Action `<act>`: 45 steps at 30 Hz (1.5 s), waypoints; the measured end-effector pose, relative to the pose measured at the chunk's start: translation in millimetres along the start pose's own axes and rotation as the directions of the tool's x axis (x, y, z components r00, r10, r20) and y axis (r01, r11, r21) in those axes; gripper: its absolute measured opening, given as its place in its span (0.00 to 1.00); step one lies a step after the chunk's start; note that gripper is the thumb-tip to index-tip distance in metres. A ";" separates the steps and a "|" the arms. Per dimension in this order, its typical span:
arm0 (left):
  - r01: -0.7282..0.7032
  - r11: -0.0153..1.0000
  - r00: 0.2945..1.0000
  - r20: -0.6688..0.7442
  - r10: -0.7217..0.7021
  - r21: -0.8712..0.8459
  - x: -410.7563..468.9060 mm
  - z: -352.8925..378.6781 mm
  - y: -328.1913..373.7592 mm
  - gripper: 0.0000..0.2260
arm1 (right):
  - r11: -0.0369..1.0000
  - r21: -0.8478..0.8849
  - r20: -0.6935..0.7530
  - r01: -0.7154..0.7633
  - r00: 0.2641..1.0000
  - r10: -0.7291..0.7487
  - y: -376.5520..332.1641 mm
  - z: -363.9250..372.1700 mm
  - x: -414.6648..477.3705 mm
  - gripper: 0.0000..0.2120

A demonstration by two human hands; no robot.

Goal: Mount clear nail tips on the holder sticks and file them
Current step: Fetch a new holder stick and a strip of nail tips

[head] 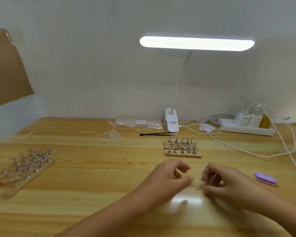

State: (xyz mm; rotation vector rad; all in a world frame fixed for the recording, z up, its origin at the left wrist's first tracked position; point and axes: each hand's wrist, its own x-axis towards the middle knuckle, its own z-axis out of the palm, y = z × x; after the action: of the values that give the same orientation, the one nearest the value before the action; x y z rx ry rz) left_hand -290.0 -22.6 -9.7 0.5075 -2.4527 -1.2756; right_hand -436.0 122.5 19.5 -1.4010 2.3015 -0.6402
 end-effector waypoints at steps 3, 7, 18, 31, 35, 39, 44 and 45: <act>0.093 0.957 0.994 -0.030 -0.105 -0.274 -2.1 9.6 2.4 0.16 | 0.925 0.380 -0.024 0.003 1.000 0.006 5.3 -2.4 -1.9 0.07; 0.126 0.886 0.982 -0.069 -0.174 -0.447 -4.2 5.2 0.0 0.16 | 0.761 0.648 -0.041 0.026 0.999 0.001 5.8 -1.1 0.1 0.11; 0.084 0.818 0.981 -0.095 -0.167 -0.570 -6.9 1.6 -2.0 0.03 | 0.731 0.665 -0.242 0.155 0.970 0.014 5.6 9.7 1.4 0.06; -0.005 0.817 0.986 -0.141 -0.094 -0.577 -10.3 1.0 2.5 0.03 | 0.794 0.455 -0.474 0.403 0.864 -0.166 1.1 8.5 -4.7 0.03; -0.392 0.910 0.896 -0.280 0.346 -0.131 -15.7 2.8 2.8 0.03 | 0.182 0.983 -0.035 0.012 0.991 0.127 10.7 -2.5 4.4 0.10; -0.215 0.965 0.969 0.091 0.229 -0.148 -22.7 9.6 8.8 0.04 | 0.178 0.984 -0.040 0.004 0.979 0.201 15.6 -2.2 7.8 0.09; -0.162 0.985 0.986 0.046 0.159 0.061 -19.1 11.3 8.2 0.12 | 0.317 0.947 -0.120 0.051 0.972 0.203 14.3 0.0 7.5 0.08; -0.137 0.991 0.991 0.007 0.137 0.003 -17.2 7.8 9.6 0.12 | 0.372 0.925 -0.155 0.078 0.971 0.181 12.0 1.3 6.4 0.10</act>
State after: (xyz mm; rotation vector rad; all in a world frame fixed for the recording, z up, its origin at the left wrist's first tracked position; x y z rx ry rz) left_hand -279.8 -4.1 -8.1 0.3294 -2.4491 -1.2198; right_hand -446.9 121.3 11.2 -0.6564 1.5073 -1.8067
